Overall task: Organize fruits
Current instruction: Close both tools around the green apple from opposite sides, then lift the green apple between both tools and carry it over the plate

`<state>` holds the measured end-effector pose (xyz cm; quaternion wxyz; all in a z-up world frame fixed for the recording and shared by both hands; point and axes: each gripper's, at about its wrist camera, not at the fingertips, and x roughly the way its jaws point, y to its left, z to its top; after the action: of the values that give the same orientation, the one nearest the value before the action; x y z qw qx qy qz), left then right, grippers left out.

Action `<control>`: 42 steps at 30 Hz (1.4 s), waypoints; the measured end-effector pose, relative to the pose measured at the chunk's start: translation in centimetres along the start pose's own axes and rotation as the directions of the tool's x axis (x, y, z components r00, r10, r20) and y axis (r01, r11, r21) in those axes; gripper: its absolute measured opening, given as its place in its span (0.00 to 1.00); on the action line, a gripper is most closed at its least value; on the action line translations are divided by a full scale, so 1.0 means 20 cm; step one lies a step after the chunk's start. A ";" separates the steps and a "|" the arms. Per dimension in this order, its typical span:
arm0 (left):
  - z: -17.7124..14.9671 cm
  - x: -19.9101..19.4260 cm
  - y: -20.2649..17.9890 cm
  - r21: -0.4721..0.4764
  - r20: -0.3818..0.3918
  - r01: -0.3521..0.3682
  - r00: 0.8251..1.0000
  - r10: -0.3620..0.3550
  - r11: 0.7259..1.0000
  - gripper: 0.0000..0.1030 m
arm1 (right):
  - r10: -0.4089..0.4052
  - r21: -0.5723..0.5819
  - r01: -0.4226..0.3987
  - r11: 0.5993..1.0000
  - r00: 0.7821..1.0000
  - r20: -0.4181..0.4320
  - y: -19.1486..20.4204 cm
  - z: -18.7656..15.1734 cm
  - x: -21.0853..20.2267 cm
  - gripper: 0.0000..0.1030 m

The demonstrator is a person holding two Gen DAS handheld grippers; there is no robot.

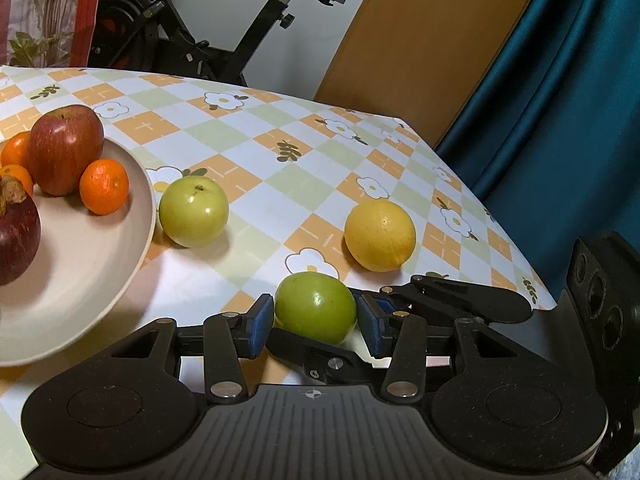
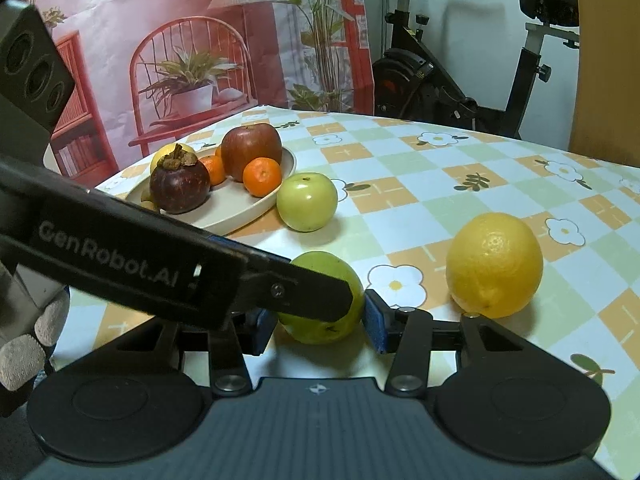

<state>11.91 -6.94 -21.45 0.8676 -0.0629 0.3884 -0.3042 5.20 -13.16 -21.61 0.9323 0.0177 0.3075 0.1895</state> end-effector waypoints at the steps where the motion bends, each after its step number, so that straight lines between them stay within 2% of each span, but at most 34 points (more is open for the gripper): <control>1: 0.00 0.00 0.00 0.005 0.005 -0.002 1.000 0.002 1.000 0.47 | 0.000 0.001 0.000 1.000 1.000 0.000 0.00 0.00 0.00 0.48; 15: -0.01 -0.01 0.01 -0.001 0.020 0.005 1.000 -0.005 1.000 0.47 | -0.005 -0.006 0.005 1.000 1.000 0.000 0.01 0.00 0.00 0.48; 20: -0.01 -0.01 0.03 -0.030 0.021 0.016 1.000 -0.016 0.999 0.47 | -0.013 -0.017 0.013 1.000 1.000 0.009 0.02 -0.01 -0.03 0.47; 30: 0.01 -0.06 0.02 -0.006 0.047 -0.008 0.999 0.009 1.000 0.47 | -0.003 -0.009 0.003 1.000 1.000 0.030 0.03 0.00 -0.04 0.47; 33: 0.03 -0.11 0.06 -0.033 0.081 -0.025 0.996 0.027 0.999 0.47 | 0.013 -0.009 -0.013 1.000 0.999 0.038 0.04 0.04 -0.03 0.47; 38: 0.09 -0.21 0.18 -0.116 0.146 -0.055 0.987 0.072 0.992 0.47 | 0.048 -0.074 -0.045 0.996 0.998 0.041 0.11 0.18 0.03 0.47; 42: 0.15 -0.26 0.28 -0.175 0.167 -0.093 0.978 0.122 0.980 0.47 | 0.086 -0.112 -0.082 0.990 0.996 0.033 0.18 0.29 0.13 0.46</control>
<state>14.02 0.21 -18.07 0.9055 -0.1405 0.3368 -0.2164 9.30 -8.29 -17.86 0.9288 -0.0176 0.2777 0.2448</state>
